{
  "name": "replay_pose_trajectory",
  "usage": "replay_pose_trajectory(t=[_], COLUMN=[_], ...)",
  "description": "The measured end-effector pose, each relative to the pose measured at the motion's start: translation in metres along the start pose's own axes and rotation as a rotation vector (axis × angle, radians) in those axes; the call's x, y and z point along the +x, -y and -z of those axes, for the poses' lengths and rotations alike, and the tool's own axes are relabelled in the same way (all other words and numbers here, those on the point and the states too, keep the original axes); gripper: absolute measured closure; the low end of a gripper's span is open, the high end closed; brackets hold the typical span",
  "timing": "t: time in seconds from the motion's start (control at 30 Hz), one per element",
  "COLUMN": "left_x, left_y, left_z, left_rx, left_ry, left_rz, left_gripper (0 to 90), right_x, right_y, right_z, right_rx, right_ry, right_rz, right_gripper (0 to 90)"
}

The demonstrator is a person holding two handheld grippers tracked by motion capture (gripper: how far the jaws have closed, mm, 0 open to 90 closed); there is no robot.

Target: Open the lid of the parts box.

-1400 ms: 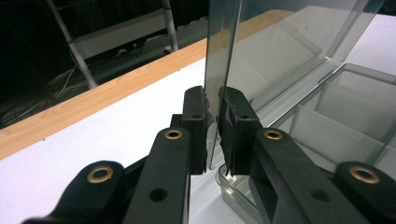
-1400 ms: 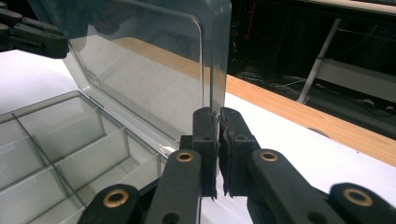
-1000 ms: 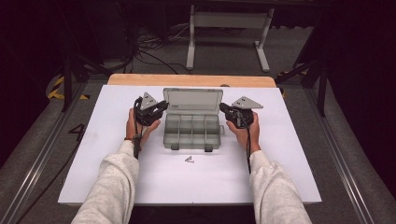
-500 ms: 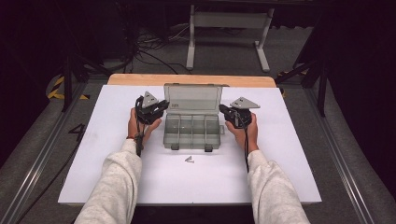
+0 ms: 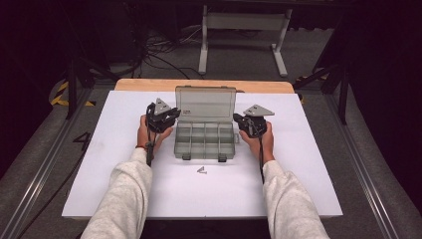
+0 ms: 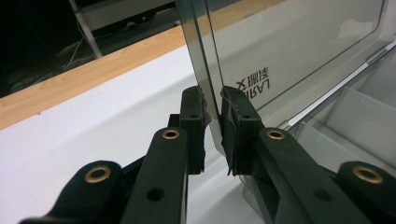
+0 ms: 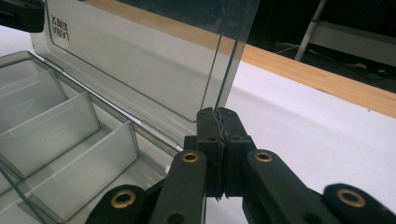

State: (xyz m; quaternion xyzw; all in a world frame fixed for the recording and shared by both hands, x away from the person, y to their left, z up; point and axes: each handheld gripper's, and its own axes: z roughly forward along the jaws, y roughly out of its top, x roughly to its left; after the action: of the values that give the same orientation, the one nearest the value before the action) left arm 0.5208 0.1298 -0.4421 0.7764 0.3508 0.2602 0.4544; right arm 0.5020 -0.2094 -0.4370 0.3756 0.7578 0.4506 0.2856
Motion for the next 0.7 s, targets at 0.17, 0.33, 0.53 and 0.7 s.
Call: replay_pose_trajectory(t=[0.17,0.33,0.53,0.7], left_x=[-0.0015,-0.0028,-0.0025,-0.0029], left_y=[0.0017,0.0044,0.0067,0.0071], left_z=[-0.0032,-0.0071,-0.0085,-0.0091], left_rx=[0.021,0.051,0.065,0.069], left_ry=[-0.009,-0.01,-0.003,-0.007], left_rz=[-0.005,-0.006,0.003,0.007], left_gripper=[78.6,77.1,75.6,74.8], right_x=[0.001,0.0028,0.0052,0.0048], right_y=[0.0018,0.004,0.0047,0.0056], right_z=[-0.0026,-0.0049,-0.0065,-0.007], right_rx=[0.017,0.029,0.036,0.042], right_ry=[0.007,0.02,0.005,0.001], right_rz=[0.0,-0.004,-0.004,-0.008], right_gripper=[89.2,89.6,89.6,89.6])
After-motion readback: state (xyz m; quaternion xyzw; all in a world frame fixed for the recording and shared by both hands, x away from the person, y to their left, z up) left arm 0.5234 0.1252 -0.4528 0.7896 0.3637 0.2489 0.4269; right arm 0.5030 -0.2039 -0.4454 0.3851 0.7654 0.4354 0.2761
